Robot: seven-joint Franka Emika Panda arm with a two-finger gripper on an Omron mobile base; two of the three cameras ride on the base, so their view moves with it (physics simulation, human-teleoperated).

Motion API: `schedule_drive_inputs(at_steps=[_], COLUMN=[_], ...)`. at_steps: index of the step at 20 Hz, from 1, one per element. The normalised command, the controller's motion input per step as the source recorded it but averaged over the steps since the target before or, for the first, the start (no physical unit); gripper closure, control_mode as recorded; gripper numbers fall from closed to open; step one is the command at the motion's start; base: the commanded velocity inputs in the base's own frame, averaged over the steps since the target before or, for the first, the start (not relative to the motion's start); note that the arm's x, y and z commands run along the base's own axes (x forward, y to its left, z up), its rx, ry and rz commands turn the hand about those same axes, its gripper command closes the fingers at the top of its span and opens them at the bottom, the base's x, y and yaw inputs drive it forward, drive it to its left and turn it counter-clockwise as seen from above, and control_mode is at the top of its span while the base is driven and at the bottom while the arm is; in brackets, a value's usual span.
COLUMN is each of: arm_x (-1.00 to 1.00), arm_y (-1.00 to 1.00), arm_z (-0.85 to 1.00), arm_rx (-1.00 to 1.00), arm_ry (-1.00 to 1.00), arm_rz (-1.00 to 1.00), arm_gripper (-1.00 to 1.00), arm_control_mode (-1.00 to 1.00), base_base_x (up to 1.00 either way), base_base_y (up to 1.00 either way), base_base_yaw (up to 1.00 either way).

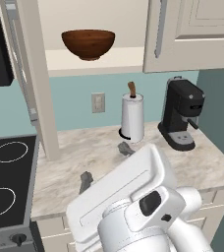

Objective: Open the cabinet. Pick the bowls from the counter and place them in the cabinet. Then close the cabinet.

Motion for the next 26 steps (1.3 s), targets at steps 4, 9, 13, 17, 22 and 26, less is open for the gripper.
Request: schedule_drive_inputs(at_steps=[4,9,13,17,22,26], arm_x=[0.02,0.14,0.39,0.42,0.4,0.44], arm_y=[0.23,0.34,0.41,0.45,0.48,0.43], arm_z=[-0.16,-0.01,-0.07,-0.11,-0.14,-0.1], arm_rx=[-0.01,0.0,0.0,0.0,0.0,0.0], arm_ry=[-0.1,-0.05,-0.04,-0.03,-0.04,-0.02], arm_rz=[-0.05,-0.07,-0.1,-0.1,-0.1,-0.1], arm_gripper=[-1.0,-1.0,-1.0,-1.0,-1.0,-1.0], arm_control_mode=[-1.0,-1.0,-1.0,-1.0,-1.0,-1.0], base_base_x=[0.0,0.0,0.0,0.0,0.0,0.0], base_base_y=[0.0,0.0,0.0,0.0,0.0,0.0], base_base_yaw=[0.0,0.0,0.0,0.0,0.0,0.0])
